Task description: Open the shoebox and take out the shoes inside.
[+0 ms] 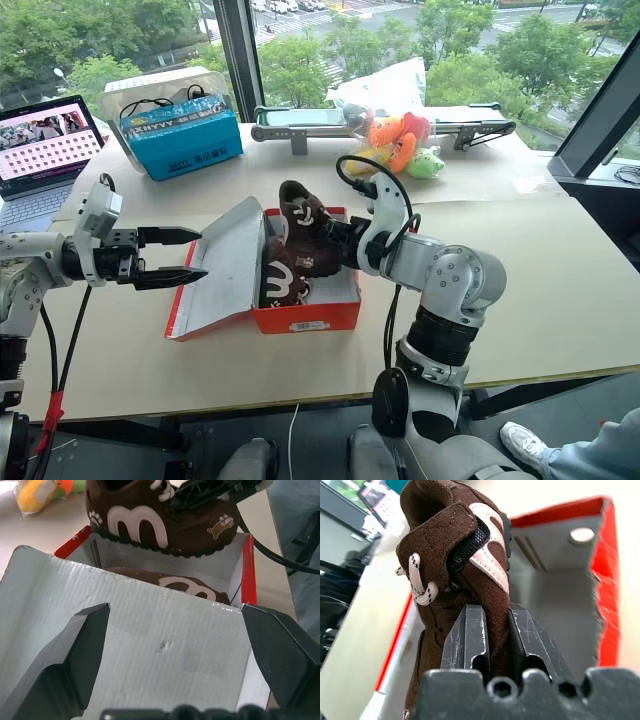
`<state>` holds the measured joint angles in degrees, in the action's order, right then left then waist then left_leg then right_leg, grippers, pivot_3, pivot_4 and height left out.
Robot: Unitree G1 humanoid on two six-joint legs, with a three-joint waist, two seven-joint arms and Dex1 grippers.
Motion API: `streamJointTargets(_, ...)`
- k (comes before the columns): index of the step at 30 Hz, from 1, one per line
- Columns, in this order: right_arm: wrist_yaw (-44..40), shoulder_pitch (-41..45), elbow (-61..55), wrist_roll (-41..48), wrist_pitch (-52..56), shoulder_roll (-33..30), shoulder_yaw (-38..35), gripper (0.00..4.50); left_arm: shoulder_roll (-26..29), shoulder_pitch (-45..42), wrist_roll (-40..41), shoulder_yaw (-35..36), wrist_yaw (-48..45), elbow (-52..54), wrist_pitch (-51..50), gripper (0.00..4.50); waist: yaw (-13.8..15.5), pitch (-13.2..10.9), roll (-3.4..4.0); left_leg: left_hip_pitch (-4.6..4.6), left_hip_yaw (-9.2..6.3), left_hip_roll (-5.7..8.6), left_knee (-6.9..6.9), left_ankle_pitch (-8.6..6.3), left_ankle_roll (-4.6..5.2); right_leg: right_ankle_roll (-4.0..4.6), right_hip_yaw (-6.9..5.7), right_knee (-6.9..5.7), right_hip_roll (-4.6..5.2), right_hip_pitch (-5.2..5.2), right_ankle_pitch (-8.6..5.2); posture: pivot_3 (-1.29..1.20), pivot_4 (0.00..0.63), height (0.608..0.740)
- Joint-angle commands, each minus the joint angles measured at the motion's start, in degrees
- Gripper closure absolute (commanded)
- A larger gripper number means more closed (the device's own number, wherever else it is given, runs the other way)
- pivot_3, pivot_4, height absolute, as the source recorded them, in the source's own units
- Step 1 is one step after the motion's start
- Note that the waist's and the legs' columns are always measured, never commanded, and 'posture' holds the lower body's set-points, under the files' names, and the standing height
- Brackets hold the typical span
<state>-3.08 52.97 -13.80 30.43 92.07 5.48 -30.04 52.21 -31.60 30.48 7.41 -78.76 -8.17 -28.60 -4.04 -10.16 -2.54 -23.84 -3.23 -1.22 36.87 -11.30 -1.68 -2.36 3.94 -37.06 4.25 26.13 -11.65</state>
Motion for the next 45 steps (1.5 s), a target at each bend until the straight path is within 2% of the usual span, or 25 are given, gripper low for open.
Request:
streamJointTargets(1, 1.4, 9.2, -0.4, 2.6, 0.4, 3.4, -6.1, 4.35, 0.7, -1.4, 0.2, 0.4, -0.1, 1.6, 0.1, 0.00, -0.1, -0.1, 0.10, -0.01, 0.00, 0.02, 0.00, 0.00, 0.00, 0.00, 0.00, 0.00, 0.01, 0.01, 0.00, 0.00, 0.150, 0.706)
streamJointTargets(6, 2.3, 11.5, 6.2, -3.3, -4.0, -11.8, -7.4, 4.35, 0.8, -1.6, 0.2, 0.4, 0.0, 1.7, 0.0, 0.00, 0.3, -0.1, 0.14, 0.01, -0.02, -0.07, -0.03, 0.00, 0.00, 0.02, -0.02, 0.00, -0.09, 0.02, -0.01, 0.00, 0.150, 0.706)
streamJointTargets(9, 1.0, 9.2, 11.0, -4.4, -7.1, -17.9, -6.8, 4.35, 0.8, -1.6, 0.3, 0.3, 0.0, 1.9, 0.0, 0.00, 1.1, -0.1, 0.13, -0.03, -0.01, 0.15, -0.02, 0.00, 0.00, -0.05, -0.05, 0.09, 0.16, -0.08, -0.06, 0.00, 0.150, 0.706)
streamJointTargets(12, 0.6, 4.5, 18.0, -7.6, -14.7, -22.5, -5.3, 4.35, 0.7, -1.7, 0.3, 0.3, 0.1, 1.9, 0.0, 0.00, 0.7, -0.1, 0.13, -0.03, 0.01, 0.17, -0.02, 0.00, 0.00, -0.06, -0.02, 0.09, 0.16, -0.07, -0.06, 0.00, 0.150, 0.706)
streamJointTargets(15, -0.1, 1.9, 24.9, -9.3, -22.3, -25.0, -4.4, 4.35, 0.6, -1.7, 0.3, 0.2, 0.1, 2.0, 0.0, 0.00, 0.0, -0.1, 0.18, -0.02, 0.01, 0.16, -0.02, 0.00, 0.01, -0.05, 0.00, 0.03, 0.14, -0.05, -0.06, 0.00, 0.150, 0.706)
streamJointTargets(20, -4.0, 0.2, 35.9, -9.5, -31.6, -24.8, -1.9, 4.35, 0.5, -1.9, 0.2, -0.1, 0.0, 1.8, 0.0, 0.00, -1.7, -0.2, 0.24, 0.01, 0.07, 0.14, -0.02, 0.00, 0.01, -0.05, 0.11, 0.00, 0.10, -0.03, -0.05, 0.00, 0.150, 0.706)
streamJointTargets(28, -4.7, -0.6, 50.2, -11.0, -43.6, -26.3, -0.2, 4.35, 0.6, -2.3, 0.2, -0.4, 0.0, 1.7, 0.0, 0.00, -1.7, -0.2, 0.23, 0.03, 0.06, 0.15, -0.01, 0.01, 0.01, -0.07, 0.11, 0.04, 0.11, -0.10, -0.05, 0.00, 0.150, 0.706)
streamJointTargets(29, -5.1, -0.7, 50.4, -10.7, -44.3, -26.5, 0.0, 3.42, 0.7, -2.3, 0.2, -0.4, 0.0, 1.7, -0.1, 0.00, -1.7, -0.2, 0.23, 0.08, 0.06, 0.15, -0.01, 0.01, 0.01, -0.08, 0.11, 0.04, 0.11, -0.15, -0.04, 0.00, 0.150, 0.706)
streamJointTargets(33, -5.6, -0.4, 46.8, -10.8, -44.1, -27.9, 2.7, 2.23, 0.8, -2.2, 0.2, -0.4, -0.1, 1.5, -0.1, 0.00, -1.7, -0.2, 0.23, 0.11, 0.04, 0.15, -0.01, 0.01, 0.01, -0.18, 0.11, 0.03, 0.09, -0.17, -0.10, 0.00, 0.150, 0.706)
streamJointTargets(40, -5.5, -1.5, 25.5, -10.0, -34.7, -32.2, 8.5, 2.23, 0.5, -2.7, 0.2, -0.8, -0.4, 1.0, 0.0, 0.00, -1.5, -0.2, 0.34, 0.01, 0.03, 0.16, -0.01, 0.01, 0.01, -0.12, 0.11, 0.00, 0.11, -0.07, -0.08, 0.00, 0.150, 0.706)
streamJointTargets(45, -12.0, -2.5, 6.6, -5.8, -22.2, -39.6, 14.9, 2.23, 0.2, -3.3, 0.0, -1.4, -0.8, 0.5, 0.2, 0.00, -1.3, -0.2, 0.38, 0.02, 0.02, 0.16, -0.01, 0.01, 0.01, -0.17, 0.10, -0.01, 0.11, -0.08, -0.11, 0.00, 0.150, 0.706)
